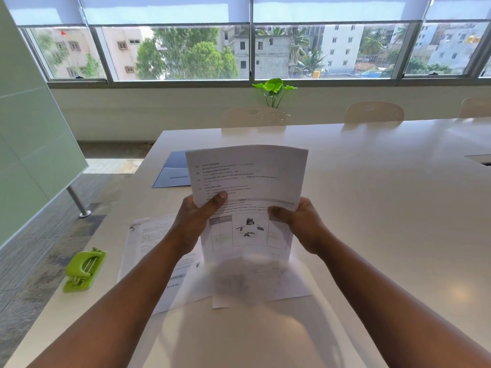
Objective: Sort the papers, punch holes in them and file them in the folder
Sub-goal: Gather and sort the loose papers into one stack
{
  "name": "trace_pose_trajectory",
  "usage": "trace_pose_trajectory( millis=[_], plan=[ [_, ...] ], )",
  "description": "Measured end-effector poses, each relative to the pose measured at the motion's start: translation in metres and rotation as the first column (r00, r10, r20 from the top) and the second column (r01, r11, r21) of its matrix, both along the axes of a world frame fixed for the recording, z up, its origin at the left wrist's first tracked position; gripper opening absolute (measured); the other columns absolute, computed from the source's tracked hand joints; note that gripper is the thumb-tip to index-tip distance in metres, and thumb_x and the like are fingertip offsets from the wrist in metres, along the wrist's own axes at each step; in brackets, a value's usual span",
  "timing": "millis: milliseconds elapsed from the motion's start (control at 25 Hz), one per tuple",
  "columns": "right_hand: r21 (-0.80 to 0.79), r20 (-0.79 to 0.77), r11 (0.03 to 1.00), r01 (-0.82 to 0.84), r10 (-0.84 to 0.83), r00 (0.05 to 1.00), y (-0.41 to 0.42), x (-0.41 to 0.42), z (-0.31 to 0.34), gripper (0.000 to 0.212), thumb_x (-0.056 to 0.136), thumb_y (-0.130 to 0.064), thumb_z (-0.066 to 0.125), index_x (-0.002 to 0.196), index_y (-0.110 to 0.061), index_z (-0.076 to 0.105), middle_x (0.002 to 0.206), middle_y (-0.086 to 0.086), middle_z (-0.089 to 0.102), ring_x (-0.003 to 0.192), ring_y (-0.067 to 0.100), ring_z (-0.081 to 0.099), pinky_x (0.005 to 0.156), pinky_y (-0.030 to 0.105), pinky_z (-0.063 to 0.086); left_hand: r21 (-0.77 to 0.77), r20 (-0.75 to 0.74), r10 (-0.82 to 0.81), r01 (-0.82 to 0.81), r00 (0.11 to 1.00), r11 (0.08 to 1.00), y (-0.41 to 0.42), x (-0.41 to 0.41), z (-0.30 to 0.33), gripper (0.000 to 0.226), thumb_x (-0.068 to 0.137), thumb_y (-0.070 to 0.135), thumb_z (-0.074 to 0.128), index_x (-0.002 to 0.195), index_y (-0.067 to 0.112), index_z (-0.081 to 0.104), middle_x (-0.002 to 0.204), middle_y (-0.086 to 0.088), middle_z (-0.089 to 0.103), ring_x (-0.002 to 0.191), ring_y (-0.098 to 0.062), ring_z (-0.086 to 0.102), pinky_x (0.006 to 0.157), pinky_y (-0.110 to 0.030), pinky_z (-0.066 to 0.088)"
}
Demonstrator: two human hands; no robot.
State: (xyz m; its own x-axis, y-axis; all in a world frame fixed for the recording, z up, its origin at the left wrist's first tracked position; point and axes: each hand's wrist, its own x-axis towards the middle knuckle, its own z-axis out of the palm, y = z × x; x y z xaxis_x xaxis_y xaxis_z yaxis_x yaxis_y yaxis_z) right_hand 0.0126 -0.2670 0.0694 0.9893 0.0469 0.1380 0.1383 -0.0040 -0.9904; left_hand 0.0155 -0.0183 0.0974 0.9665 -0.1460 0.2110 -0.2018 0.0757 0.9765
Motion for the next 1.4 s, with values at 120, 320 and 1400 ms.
trace_pose_trajectory(
  millis=[120, 320, 1400],
  plan=[
    [0.021, 0.035, 0.999, 0.024, -0.025, 0.999, 0.003, 0.004, 0.010, 0.032, 0.076, -0.009, 0.069, 0.107, -0.001, 0.073, 0.108, 0.022, 0.076, 0.100, 0.046, 0.072, 0.091, 0.062, 0.057, -0.047, 0.020, -0.002, 0.003, 1.000, 0.999, 0.000, 0.004, 0.006, 0.036, 0.089, 0.029, 0.071, 0.122, 0.015, 0.067, 0.112, -0.008, 0.076, 0.098, -0.030, 0.074, 0.079, -0.042, 0.063],
    [0.074, -0.062, 0.996, 0.044, -0.040, 0.997, 0.005, 0.003, -0.005, 0.023, 0.087, 0.005, 0.069, 0.107, -0.005, 0.075, 0.107, 0.014, 0.078, 0.103, 0.040, 0.073, 0.094, 0.054, 0.058, -0.035, -0.063, -0.020, 0.017, 0.998, 0.999, -0.004, 0.003, -0.008, 0.039, 0.086, 0.024, 0.073, 0.123, 0.015, 0.067, 0.116, -0.007, 0.075, 0.108, -0.032, 0.071, 0.087, -0.043, 0.061],
    [-0.083, -0.126, 0.986, 0.144, -0.154, 0.980, -0.011, 0.010, -0.008, 0.019, 0.101, -0.016, 0.061, 0.112, -0.008, 0.073, 0.107, 0.012, 0.078, 0.097, 0.031, 0.075, 0.087, 0.047, 0.062, 0.290, -0.218, 0.047, 0.018, 0.975, 0.957, -0.012, 0.012, -0.032, 0.023, 0.095, 0.016, 0.070, 0.117, 0.023, 0.071, 0.111, 0.005, 0.076, 0.109, -0.020, 0.069, 0.096, -0.038, 0.057]
  ],
)
